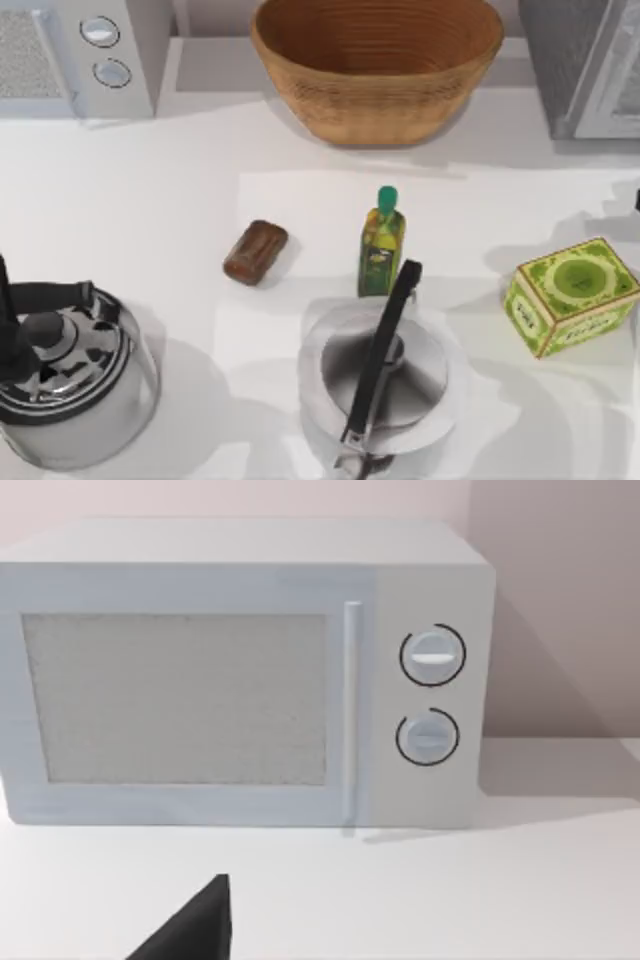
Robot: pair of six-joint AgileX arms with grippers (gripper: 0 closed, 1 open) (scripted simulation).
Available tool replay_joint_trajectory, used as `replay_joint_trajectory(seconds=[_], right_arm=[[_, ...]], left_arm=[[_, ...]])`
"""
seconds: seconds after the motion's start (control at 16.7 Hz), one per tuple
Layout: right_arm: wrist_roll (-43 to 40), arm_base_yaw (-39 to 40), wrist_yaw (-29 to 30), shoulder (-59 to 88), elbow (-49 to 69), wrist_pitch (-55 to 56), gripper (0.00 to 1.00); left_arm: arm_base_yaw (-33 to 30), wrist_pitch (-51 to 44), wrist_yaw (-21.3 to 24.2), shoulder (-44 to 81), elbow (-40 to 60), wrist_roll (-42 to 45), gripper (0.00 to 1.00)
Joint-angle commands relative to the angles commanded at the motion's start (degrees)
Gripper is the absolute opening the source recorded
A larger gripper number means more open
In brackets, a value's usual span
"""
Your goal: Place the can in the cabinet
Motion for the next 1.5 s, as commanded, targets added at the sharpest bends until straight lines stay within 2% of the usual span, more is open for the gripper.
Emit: replay_joint_trajectory(seconds=[0.3, 0.6, 1.26, 1.5], right_arm=[[1.4, -0.1, 1.0, -12.5, 9.7, -19.8, 0.0], [0.3, 0.8, -0.7, -21.5, 11.1, -32.7, 0.0], [-0.8, 0.6, -1.4, -24.7, 8.2, -36.3, 0.0], [-0.5, 0.9, -0.6, -33.1, 3.7, -37.1, 0.0]], left_arm=[[0.0, 0.0, 0.0, 0.0, 0.0, 0.0, 1.0], [0.0, 0.0, 0.0, 0.0, 0.0, 0.0, 1.0], [0.0, 0.0, 0.0, 0.0, 0.0, 0.0, 1.0], [0.0, 0.0, 0.0, 0.0, 0.0, 0.0, 1.0]])
